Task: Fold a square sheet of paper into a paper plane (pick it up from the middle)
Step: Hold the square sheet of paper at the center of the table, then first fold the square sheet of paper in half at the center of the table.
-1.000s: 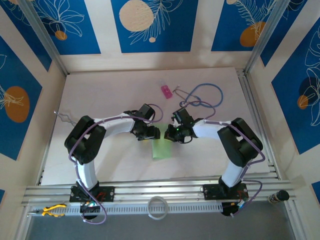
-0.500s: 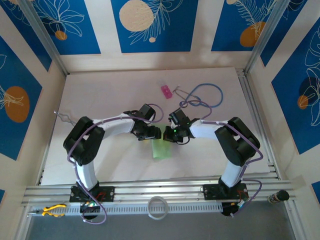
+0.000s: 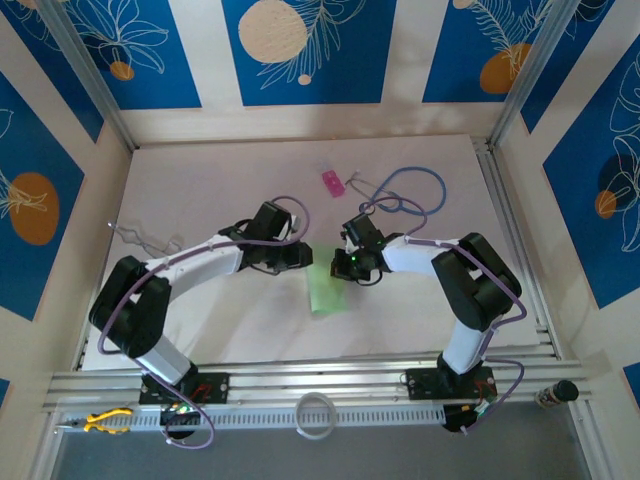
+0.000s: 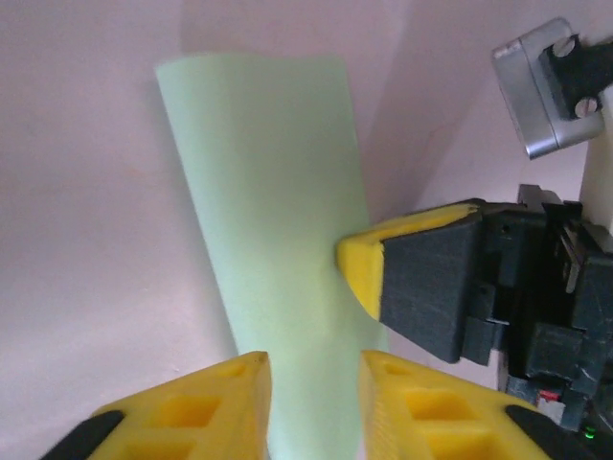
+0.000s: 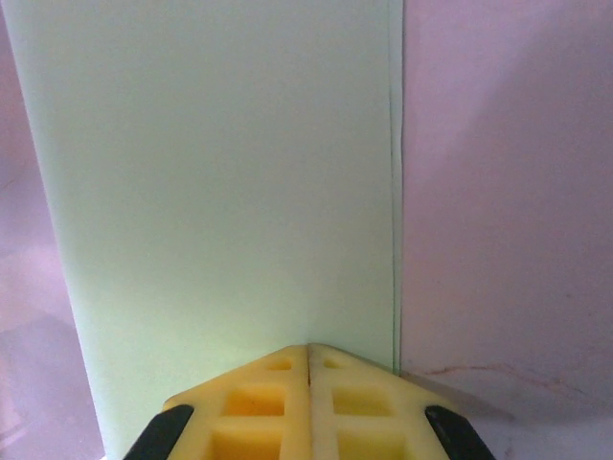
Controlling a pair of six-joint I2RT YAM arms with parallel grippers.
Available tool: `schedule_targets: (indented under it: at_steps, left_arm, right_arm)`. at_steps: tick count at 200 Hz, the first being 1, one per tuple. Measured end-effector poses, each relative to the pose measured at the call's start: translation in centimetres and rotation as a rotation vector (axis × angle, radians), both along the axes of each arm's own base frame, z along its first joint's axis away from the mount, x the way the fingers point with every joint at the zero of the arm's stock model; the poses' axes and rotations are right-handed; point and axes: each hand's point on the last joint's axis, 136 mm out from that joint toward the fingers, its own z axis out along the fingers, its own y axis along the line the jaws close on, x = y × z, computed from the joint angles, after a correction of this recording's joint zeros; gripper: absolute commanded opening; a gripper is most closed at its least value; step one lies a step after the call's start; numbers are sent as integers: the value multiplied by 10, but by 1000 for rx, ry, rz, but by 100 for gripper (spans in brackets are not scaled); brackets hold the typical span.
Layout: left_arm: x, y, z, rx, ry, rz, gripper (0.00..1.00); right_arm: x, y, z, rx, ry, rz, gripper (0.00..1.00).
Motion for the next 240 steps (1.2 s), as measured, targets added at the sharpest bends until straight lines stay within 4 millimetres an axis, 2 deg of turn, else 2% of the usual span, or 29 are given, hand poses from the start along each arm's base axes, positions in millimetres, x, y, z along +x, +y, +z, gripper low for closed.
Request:
schedule_targets:
  at_steps: [38, 86, 136, 205, 240]
  left_arm:
    - [-11, -10, -15, -69, 52, -32, 12]
    - [-17, -21, -33, -139, 105, -55, 10]
    - [-15, -29, -35, -179, 114, -68, 9]
    - [-16, -24, -53, -148, 143, -63, 8]
    - [-25, -13, -71, -102, 155, -62, 7]
  right_arm:
    - [0, 0, 0, 0, 0, 1, 0]
    - [0, 0, 0, 0, 0, 1, 0]
    - [0, 0, 0, 0, 0, 1, 0]
    - [0, 0, 0, -2, -1, 0, 0]
    - [-1, 1, -1, -2, -1, 1, 0]
